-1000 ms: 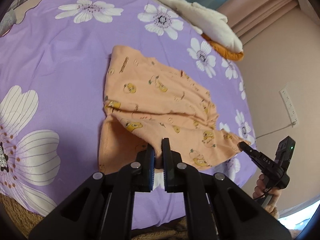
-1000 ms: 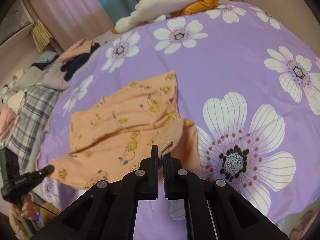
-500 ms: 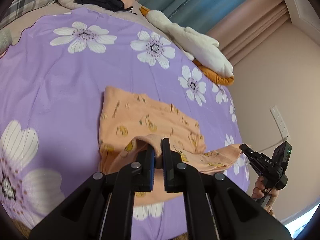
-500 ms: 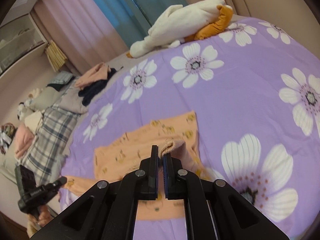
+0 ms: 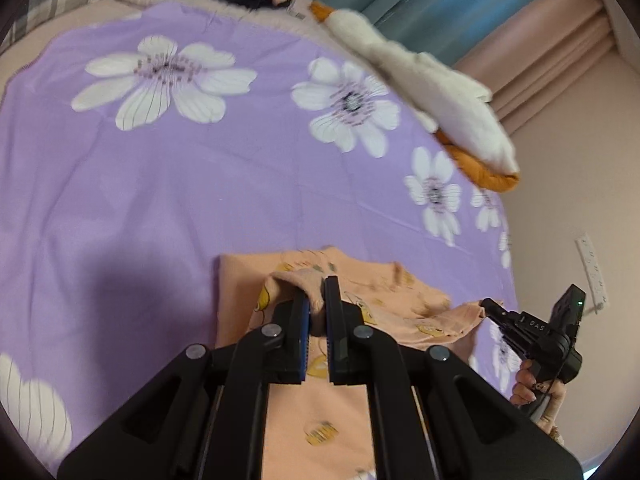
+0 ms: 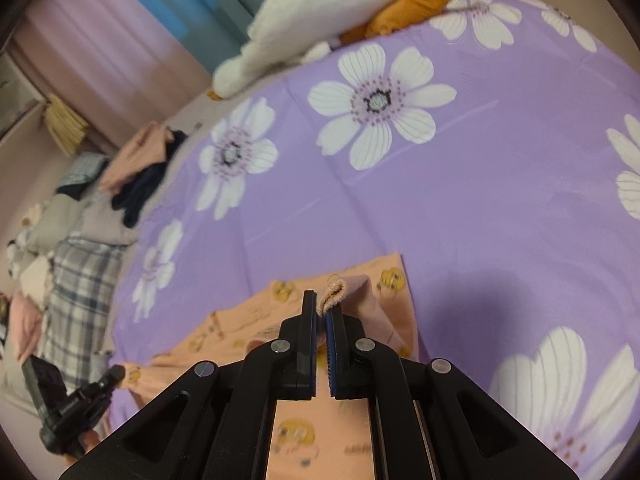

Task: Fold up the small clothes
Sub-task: 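Open both tools and release the folded leg end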

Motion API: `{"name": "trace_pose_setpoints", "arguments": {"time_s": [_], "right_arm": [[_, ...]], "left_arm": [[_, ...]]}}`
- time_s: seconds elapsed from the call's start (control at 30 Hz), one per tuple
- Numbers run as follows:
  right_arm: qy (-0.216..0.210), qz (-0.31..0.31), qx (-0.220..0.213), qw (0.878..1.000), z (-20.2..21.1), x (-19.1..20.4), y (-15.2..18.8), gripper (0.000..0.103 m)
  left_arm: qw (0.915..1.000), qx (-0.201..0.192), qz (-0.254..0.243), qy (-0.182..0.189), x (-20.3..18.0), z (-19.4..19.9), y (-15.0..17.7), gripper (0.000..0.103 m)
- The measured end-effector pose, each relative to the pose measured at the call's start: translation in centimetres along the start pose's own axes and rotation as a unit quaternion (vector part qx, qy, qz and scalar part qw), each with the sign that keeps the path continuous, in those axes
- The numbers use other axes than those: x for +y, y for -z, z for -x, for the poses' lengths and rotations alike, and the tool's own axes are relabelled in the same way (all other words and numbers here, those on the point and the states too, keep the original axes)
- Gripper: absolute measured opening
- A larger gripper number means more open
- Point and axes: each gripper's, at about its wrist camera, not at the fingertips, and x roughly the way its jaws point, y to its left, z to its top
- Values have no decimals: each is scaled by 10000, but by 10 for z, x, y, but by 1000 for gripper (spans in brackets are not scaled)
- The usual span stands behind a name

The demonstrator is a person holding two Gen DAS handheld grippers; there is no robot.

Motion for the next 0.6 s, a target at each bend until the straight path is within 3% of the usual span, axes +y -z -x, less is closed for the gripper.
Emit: {"name": "trace_pose_setpoints", "arguments": {"time_s": [0.3, 0.47, 0.6], "right_arm": [[581, -178, 402, 9973, -66, -9, -16, 6], [584, -413, 514, 9961, -85, -19, -19, 6], [430, -678, 434, 9958, -86, -29, -27, 6]], "left_arm": [[9984, 239, 192, -470, 16, -50, -25, 6], [9957, 522, 355, -683, 29, -75, -32, 7], [9950, 526, 562, -637, 38, -80, -36, 10]]}}
